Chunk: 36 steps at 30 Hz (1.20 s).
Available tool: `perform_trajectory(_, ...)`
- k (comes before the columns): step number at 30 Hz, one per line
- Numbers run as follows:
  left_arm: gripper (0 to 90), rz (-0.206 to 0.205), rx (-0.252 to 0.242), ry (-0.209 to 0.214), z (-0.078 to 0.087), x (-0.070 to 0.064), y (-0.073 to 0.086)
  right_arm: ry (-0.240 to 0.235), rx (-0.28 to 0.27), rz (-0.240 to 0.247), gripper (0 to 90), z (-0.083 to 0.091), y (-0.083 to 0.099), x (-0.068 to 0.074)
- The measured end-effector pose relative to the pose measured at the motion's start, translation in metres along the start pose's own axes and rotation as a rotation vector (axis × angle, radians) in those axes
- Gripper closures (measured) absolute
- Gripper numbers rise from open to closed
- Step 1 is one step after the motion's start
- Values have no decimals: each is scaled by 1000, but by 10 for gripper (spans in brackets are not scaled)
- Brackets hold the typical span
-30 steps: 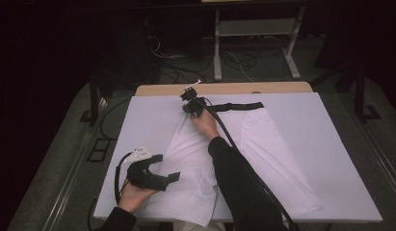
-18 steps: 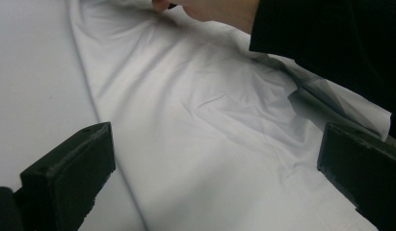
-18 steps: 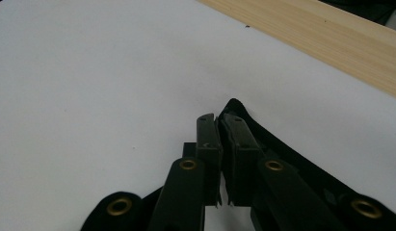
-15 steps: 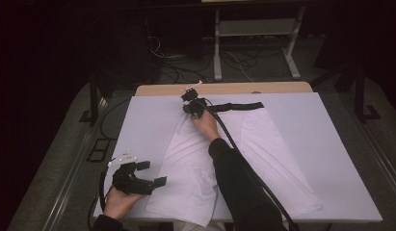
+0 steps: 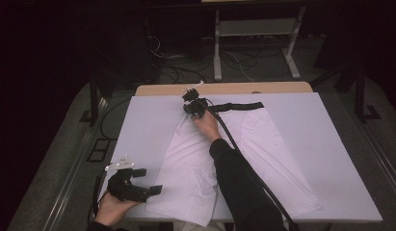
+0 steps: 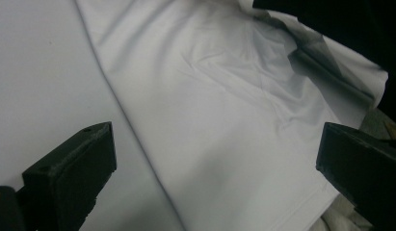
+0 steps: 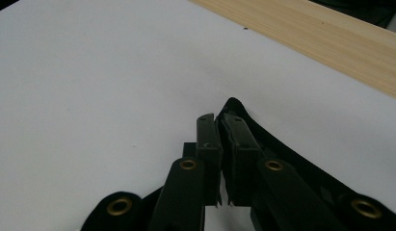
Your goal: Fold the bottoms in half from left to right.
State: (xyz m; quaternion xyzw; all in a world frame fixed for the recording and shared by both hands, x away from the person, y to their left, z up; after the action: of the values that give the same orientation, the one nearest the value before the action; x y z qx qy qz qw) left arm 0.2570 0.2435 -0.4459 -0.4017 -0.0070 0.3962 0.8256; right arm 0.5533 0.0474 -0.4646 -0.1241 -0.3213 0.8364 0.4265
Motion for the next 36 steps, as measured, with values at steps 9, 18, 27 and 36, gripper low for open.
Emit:
perform_trajectory(9, 0, -21, 87, -13, 0, -1, 12, -2, -5, -4, 843, 2, 1, -1)
perform_trajectory(18, 0, -22, 174, 18, -2, -8, 19, -3, -6, -2, 843, 2, 2, -1)
perform_trajectory(27, 55, 0, 208, 34, 3, -6, 27, -5, -9, -6, 843, 3, 2, -1)
perform_trajectory(36, 211, 15, 247, 29, 5, -6, 35, -7, -11, -6, 843, 3, 3, -1)
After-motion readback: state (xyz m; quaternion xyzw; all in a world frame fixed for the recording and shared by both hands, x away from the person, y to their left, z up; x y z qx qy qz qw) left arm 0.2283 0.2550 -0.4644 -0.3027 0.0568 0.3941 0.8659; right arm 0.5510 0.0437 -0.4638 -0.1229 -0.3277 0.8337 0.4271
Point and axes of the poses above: each handheld gripper's, and its own axes: z roughly backward along the jaws, y roughly out of its underside, x roughly to its left, the point moved 3 cm from there along -z, roughly forward along the jaws, and after that the axes turned 6 degrees about x, right-handed, at the moved point
